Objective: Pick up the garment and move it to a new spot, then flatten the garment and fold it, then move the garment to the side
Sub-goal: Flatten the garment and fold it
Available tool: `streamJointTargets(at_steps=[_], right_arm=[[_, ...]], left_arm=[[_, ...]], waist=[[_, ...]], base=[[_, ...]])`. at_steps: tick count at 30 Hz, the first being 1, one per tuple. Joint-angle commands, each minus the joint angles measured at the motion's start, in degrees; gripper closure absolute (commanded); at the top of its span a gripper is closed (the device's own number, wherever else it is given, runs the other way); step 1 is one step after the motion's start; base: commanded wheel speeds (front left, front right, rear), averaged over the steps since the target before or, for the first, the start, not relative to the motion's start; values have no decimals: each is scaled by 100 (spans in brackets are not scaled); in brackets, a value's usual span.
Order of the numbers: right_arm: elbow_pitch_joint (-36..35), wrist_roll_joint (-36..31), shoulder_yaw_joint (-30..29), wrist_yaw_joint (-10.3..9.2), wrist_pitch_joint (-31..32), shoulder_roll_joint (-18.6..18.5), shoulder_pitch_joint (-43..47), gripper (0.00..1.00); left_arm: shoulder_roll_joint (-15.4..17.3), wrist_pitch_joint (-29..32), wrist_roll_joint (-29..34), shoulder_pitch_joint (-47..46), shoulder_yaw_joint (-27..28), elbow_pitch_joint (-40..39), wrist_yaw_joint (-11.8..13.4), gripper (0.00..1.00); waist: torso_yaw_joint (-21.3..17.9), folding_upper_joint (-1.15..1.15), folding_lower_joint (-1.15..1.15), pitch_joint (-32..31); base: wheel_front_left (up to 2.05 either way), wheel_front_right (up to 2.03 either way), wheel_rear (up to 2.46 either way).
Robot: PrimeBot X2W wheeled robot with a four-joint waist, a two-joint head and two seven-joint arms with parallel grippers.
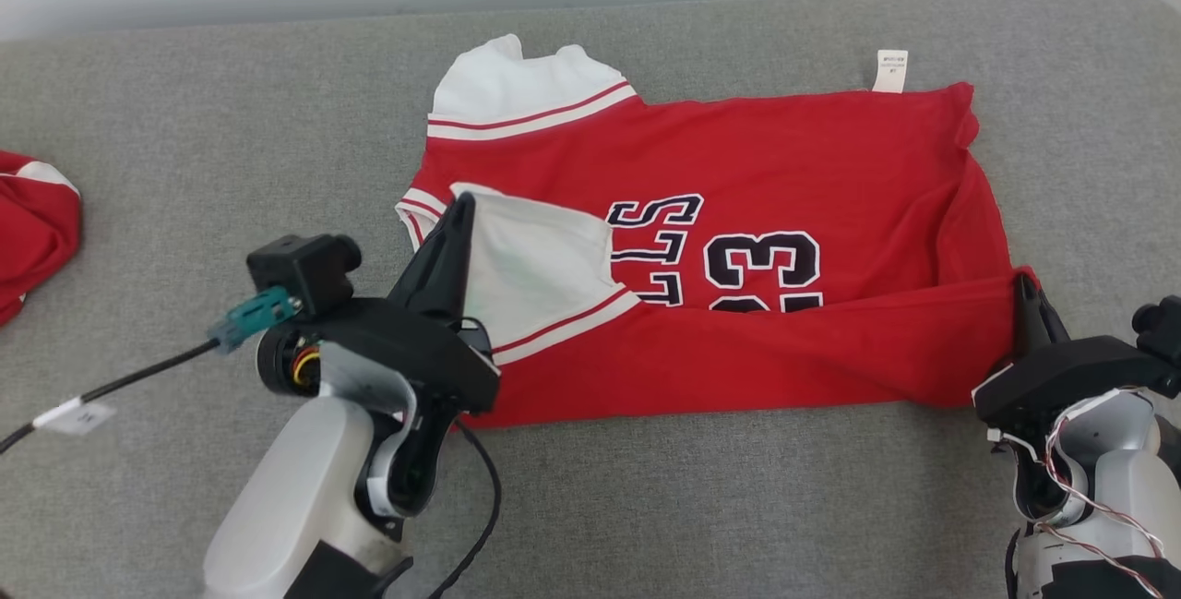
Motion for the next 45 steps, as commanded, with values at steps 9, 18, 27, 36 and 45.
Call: streamJointTargets(at_steps=[9, 18, 27, 36, 45], right_arm=[[404, -259, -131, -13, -168, 15, -192, 100], [1047, -394, 2, -13, -435, 16, -522, 0], [1048, -434, -146, -13, -142, 15, -373, 0], [-30, -482, -265, -13, 490, 17, 446, 0], [-338, -334, -124, -13, 605, 14, 840, 0]], left_arm=[[-59, 78, 424, -697, -406, 717, -159, 100], [-26, -234, 845, -1158, -579, 1751, 56, 0], [193, -840, 1317, -1031, -702, 2359, 606, 0], [509, -810, 1484, 127, -924, 1648, 1045, 0], [527, -385, 1374, 826, -1010, 1174, 1398, 0]], waist=[[-50, -1, 0, 44], [-182, -1, 0, 29], [-163, -1, 0, -263], [-36, -1, 0, -517], [-3, -1, 0, -487]], base=[[0, 0, 0], [0, 0, 0], [0, 0, 0], [0, 0, 0], [0, 0, 0]])
